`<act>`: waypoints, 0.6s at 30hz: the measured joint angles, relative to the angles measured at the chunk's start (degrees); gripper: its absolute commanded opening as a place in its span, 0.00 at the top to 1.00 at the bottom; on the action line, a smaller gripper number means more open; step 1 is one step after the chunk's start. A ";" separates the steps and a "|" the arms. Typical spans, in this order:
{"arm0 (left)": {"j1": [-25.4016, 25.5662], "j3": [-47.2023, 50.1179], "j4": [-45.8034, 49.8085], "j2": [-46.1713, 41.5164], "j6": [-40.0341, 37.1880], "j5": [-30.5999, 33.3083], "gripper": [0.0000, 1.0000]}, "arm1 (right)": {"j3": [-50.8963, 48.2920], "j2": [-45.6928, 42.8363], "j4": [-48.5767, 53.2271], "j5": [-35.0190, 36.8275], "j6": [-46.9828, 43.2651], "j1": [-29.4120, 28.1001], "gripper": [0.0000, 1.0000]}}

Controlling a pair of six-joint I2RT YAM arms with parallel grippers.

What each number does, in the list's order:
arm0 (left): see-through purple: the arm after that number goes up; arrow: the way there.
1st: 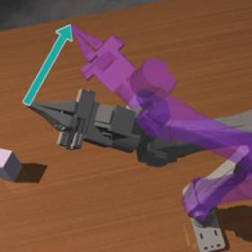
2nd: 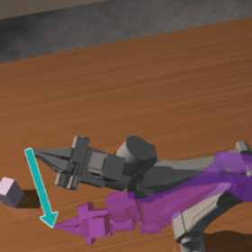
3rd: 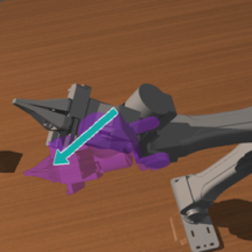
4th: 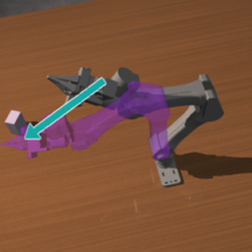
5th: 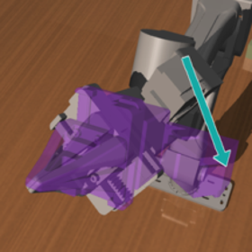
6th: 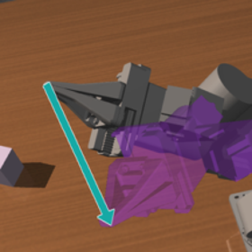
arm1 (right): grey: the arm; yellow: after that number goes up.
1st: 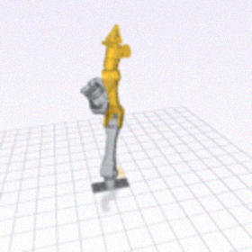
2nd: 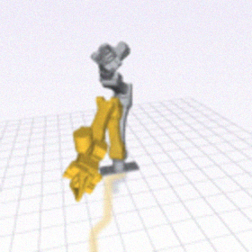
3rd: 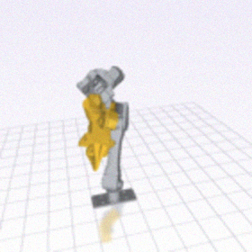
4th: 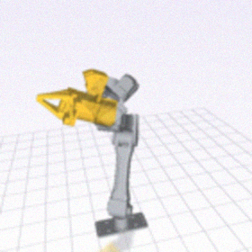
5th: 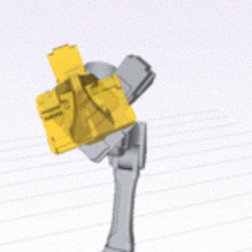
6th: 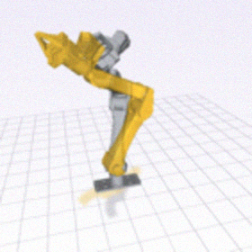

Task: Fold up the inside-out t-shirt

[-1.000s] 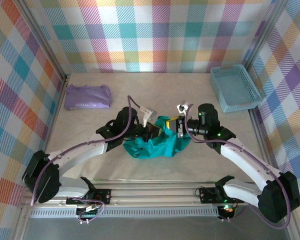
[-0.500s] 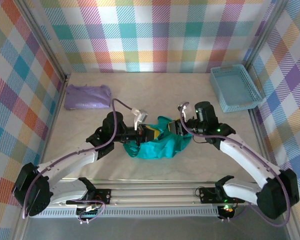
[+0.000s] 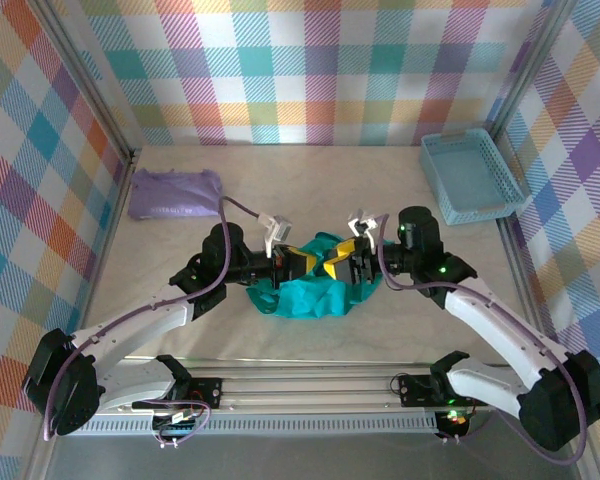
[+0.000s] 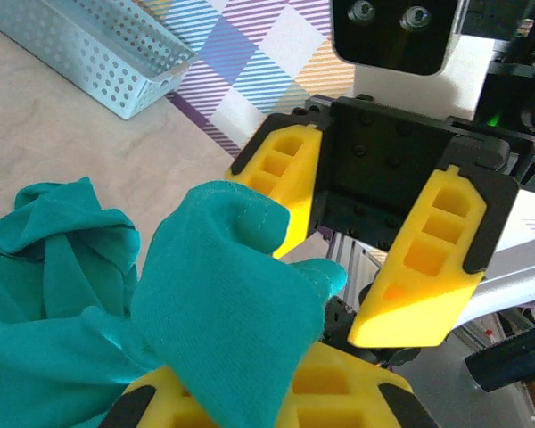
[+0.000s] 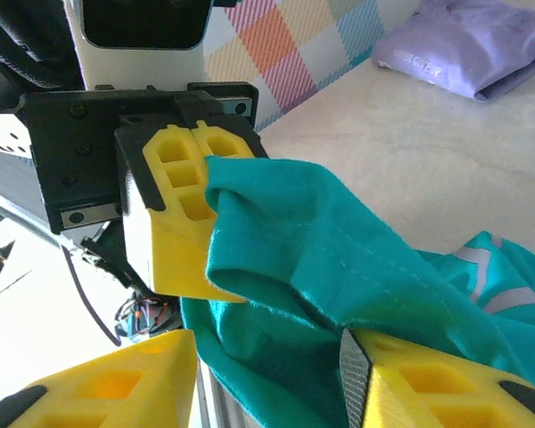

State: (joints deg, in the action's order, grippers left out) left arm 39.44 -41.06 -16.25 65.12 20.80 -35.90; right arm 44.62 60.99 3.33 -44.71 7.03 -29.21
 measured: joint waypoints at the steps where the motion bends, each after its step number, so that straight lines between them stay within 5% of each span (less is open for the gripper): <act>1: 0.00 0.00 0.13 0.00 0.00 0.00 1.00 | 0.00 0.72 -0.94 -0.57 0.02 0.00 0.55; 9: 0.00 0.00 1.27 -0.02 -0.02 -0.02 1.00 | 0.00 5.05 -5.35 -3.67 0.61 -0.02 0.64; 18: 0.00 0.00 1.38 -0.09 -0.09 0.07 1.00 | 0.07 6.05 -7.65 -5.81 1.03 0.00 1.00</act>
State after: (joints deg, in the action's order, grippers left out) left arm 39.44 -41.06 -14.87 65.04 20.71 -35.83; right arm 44.69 67.05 -4.32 -50.52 8.05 -29.21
